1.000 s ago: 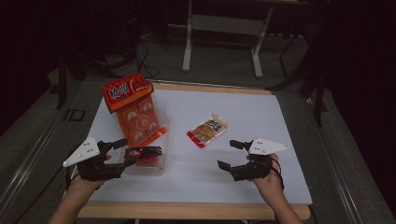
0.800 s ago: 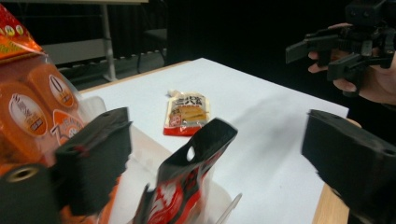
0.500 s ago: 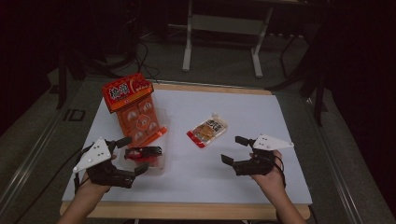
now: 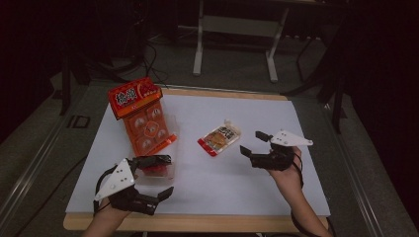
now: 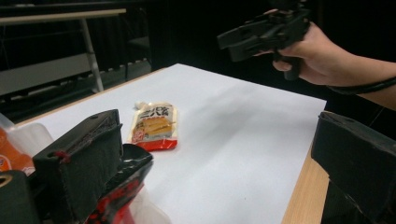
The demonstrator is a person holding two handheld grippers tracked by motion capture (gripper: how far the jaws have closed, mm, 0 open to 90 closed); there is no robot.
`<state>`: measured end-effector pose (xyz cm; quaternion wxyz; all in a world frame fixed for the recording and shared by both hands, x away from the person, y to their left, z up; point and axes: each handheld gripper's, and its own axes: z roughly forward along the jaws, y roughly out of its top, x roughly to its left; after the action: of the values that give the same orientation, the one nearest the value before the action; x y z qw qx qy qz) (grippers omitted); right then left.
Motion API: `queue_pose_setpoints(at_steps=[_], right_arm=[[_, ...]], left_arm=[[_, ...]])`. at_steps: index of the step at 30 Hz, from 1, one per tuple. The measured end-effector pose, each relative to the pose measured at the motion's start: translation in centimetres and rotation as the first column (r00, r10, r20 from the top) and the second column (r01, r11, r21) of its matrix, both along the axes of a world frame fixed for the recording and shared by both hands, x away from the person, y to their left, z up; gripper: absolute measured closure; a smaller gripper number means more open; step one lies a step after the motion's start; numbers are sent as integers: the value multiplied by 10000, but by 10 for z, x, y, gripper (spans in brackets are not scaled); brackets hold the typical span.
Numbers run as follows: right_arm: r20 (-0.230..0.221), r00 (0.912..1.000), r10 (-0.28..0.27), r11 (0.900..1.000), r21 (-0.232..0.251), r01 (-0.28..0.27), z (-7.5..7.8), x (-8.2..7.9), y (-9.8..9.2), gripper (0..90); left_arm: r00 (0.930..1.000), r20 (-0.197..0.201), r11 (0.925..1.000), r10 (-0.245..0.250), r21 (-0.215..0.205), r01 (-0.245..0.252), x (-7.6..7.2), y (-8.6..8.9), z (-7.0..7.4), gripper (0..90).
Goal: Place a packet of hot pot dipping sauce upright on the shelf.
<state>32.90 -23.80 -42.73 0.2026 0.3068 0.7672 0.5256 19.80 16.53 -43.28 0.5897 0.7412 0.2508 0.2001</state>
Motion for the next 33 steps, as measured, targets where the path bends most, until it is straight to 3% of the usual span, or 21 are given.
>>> queue_pose_setpoints(at_steps=[9,18,21,28,33], right_arm=[[-43,9980,-634,9978,-189,633,-9,29,-5,277],[-674,9926,-1007,9946,-320,988,-18,57,-4,284],[-781,9913,-1055,9939,-394,1027,-23,65,-1,308],[-1197,9867,-1099,9932,-504,1045,-35,80,6,323],[-1630,9772,-1361,9893,-754,1252,-52,99,15,330]], left_arm=[[9980,-65,9980,-630,-2,630,-14,-14,-9,27],[9916,-398,9924,-1231,-127,1227,-18,-29,-28,27],[9909,-515,9921,-1240,-272,1228,-18,-31,-33,27],[9894,-743,9922,-1247,-177,1237,-21,-33,-41,27],[9889,-902,9930,-1176,-168,1166,-22,-30,-46,27]])
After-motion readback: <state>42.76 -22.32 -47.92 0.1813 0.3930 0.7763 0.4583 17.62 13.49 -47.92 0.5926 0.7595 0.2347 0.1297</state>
